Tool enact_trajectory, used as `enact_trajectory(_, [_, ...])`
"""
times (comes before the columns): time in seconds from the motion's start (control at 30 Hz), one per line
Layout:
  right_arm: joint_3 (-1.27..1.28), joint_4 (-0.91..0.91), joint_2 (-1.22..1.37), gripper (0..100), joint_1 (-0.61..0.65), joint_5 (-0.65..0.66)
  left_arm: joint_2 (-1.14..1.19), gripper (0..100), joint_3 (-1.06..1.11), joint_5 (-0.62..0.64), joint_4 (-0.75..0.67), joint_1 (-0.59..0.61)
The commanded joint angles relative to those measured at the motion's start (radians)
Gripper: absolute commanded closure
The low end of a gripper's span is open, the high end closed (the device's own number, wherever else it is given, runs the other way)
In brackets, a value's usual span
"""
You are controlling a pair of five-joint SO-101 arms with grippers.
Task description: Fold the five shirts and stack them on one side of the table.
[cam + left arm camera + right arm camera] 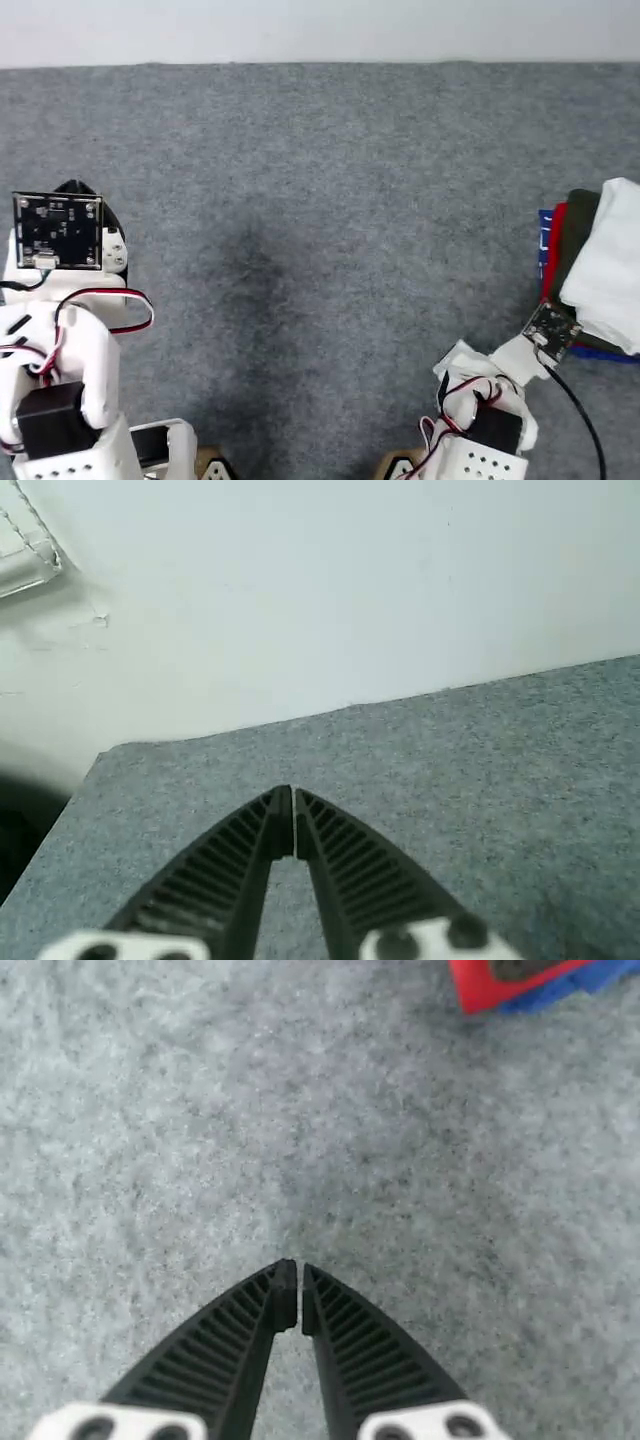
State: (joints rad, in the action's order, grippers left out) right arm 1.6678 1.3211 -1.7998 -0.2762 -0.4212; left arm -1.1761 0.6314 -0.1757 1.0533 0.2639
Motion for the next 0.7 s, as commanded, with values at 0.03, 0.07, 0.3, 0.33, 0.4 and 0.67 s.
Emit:
enact_trajectory(0.03, [0.014,0.001,-0.013,98.7,-0.012,-0.012,-0.009,98,-0.042,-0.005,0.0,0.002])
enact_trajectory(0.07, [0.014,0.001,-0.013,98.7,-0.012,-0.012,-0.008,98,-0.042,-0.005,-0.002,0.002])
enact_trajectory(0.3, [0.014,0.001,-0.013,98.7,-0.012,-0.012,-0.005,98,-0.085,-0.005,0.003,0.003])
enact_trajectory(0.33, [0.014,0.001,-0.013,98.7,-0.012,-0.012,-0.005,98,-0.094,-0.005,0.003,0.003])
enact_trajectory(0.4, [0.014,0.001,-0.013,98.7,-0.012,-0.012,-0.003,98,-0.105,-0.005,0.0,0.0])
enact_trajectory(0.67, [0.014,0.001,-0.013,98.7,-0.012,-0.012,0.087,98,-0.211,-0.008,0.103,0.031])
